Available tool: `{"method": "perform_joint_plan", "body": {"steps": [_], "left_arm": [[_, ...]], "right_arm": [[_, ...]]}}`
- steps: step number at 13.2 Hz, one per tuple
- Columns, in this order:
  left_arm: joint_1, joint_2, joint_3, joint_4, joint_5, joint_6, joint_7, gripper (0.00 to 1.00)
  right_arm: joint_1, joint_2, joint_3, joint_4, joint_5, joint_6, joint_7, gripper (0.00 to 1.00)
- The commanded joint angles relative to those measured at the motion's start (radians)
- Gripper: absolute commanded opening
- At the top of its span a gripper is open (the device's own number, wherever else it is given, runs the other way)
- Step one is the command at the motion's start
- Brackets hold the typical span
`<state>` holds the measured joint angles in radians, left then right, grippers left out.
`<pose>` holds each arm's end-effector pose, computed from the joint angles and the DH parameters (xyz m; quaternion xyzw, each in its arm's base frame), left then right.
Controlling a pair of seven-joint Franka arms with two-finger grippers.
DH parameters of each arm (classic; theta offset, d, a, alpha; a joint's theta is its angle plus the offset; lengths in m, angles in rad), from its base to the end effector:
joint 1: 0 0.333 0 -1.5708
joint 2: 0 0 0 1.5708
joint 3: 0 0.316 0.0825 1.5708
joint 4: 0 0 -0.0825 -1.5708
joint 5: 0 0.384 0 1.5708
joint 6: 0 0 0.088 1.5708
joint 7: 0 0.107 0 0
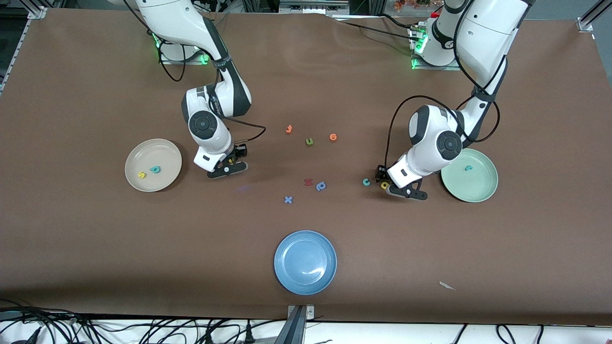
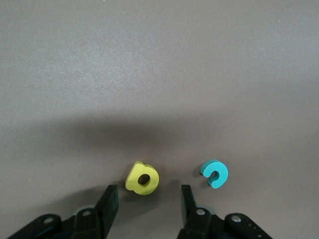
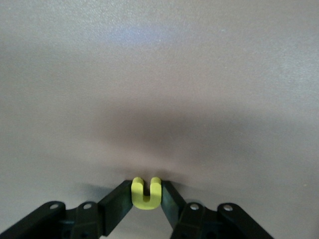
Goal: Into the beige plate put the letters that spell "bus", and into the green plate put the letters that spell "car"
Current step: 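Grasp the yellow u with the right gripper while the left gripper grasps yellow d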
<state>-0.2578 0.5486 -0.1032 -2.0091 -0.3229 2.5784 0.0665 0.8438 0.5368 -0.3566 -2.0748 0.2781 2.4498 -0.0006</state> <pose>0.5687 -0.2079 0.1804 0.9911 -0.0692 -0.0082 0.1138 0.5074 0.2662 0.1716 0.9874 0.1482 -0.0518 0.0222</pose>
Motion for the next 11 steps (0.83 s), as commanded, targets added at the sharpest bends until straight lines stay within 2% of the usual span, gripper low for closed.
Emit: {"method": "perform_joint_plan", "body": {"steps": [1,4,7,11], "left_arm": [[-0.029,0.03,0.019,0.021,0.022,0.023,0.006,0.57],[-0.057,0.059,0.045,0.021,0.025,0.062,0.007,0.57],[-0.058,0.06,0.051,0.02,0.083,0.062,0.007,0.54],[-0.058,0.057,0.057,0.02,0.091,0.06,0.007,0.32]], "right_arm": [[0.001,-0.006,0.002,-0.021,0.0,0.017,-0.002,0.21],[0.001,-0.032,-0.021,-0.007,0.0,-0.02,-0.004,0.21],[0.001,-0.05,-0.096,0.036,-0.003,-0.133,-0.013,0.2],[-0.02,-0.028,-0.257,0.071,-0.013,-0.212,-0.149,0.19]]}}
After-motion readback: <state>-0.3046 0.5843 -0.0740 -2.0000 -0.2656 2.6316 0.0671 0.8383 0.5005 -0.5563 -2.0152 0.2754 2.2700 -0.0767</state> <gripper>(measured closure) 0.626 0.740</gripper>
